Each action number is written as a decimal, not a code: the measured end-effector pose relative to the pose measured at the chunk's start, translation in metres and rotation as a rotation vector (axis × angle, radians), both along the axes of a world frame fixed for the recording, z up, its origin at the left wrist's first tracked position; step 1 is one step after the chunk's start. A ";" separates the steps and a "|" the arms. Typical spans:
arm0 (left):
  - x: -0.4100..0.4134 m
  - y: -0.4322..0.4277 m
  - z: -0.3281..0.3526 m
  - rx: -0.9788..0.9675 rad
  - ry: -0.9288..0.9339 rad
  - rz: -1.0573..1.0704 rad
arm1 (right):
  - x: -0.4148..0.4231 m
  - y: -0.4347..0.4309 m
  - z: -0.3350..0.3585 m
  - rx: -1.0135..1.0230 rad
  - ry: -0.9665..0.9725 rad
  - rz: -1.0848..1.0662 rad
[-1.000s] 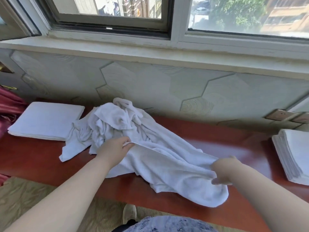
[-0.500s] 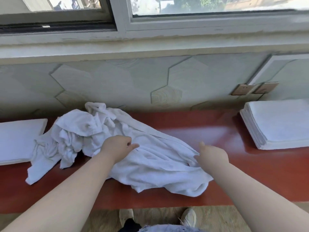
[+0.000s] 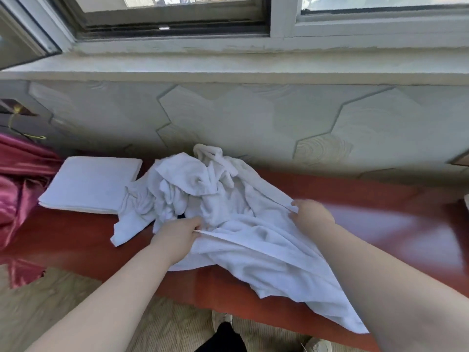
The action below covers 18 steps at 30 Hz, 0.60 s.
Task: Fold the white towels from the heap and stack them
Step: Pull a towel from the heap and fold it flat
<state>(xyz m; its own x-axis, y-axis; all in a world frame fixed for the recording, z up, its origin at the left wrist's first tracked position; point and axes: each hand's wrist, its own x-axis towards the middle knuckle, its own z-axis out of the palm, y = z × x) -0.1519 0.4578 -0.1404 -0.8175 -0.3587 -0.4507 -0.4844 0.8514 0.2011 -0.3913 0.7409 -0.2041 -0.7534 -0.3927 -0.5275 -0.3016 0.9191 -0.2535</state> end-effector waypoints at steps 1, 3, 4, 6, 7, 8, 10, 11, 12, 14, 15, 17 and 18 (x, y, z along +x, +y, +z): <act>0.003 -0.004 0.003 0.077 0.042 0.093 | 0.000 -0.008 -0.003 0.012 0.015 0.002; 0.000 -0.009 0.009 0.215 0.148 0.262 | 0.000 -0.020 -0.009 0.079 0.098 0.012; -0.004 -0.011 0.011 0.269 0.197 0.331 | 0.001 -0.023 -0.010 0.125 0.167 0.022; -0.018 -0.013 0.015 0.335 0.269 0.399 | 0.003 -0.024 -0.012 0.205 0.290 0.035; -0.026 -0.012 0.018 0.372 0.296 0.418 | 0.003 -0.023 -0.012 0.233 0.315 0.034; -0.034 -0.011 0.019 0.419 0.313 0.434 | 0.003 -0.022 -0.012 0.229 0.320 0.007; -0.049 -0.005 0.020 0.483 0.331 0.442 | 0.004 -0.018 -0.012 0.055 0.308 -0.139; -0.057 -0.001 0.020 0.485 0.332 0.427 | 0.005 -0.016 -0.006 -0.131 0.292 -0.273; -0.064 0.005 0.019 0.475 0.341 0.408 | 0.008 -0.014 0.004 -0.308 0.267 -0.390; -0.077 0.017 0.016 0.468 0.367 0.374 | 0.019 -0.007 0.035 -0.552 0.291 -0.542; -0.082 0.025 0.015 0.476 0.366 0.366 | 0.029 0.000 0.056 -0.618 0.324 -0.556; -0.090 0.040 0.012 0.493 0.354 0.335 | 0.049 0.024 0.088 -0.703 0.366 -0.511; -0.094 0.048 0.010 0.497 0.345 0.305 | 0.059 0.039 0.097 -0.697 0.349 -0.474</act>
<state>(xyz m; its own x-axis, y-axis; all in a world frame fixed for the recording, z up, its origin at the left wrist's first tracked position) -0.2461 0.5059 -0.1307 -0.8392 -0.4136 -0.3532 -0.5262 0.4533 0.7194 -0.3324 0.7801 -0.1067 -0.9894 -0.1453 0.0016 -0.0952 0.6395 -0.7628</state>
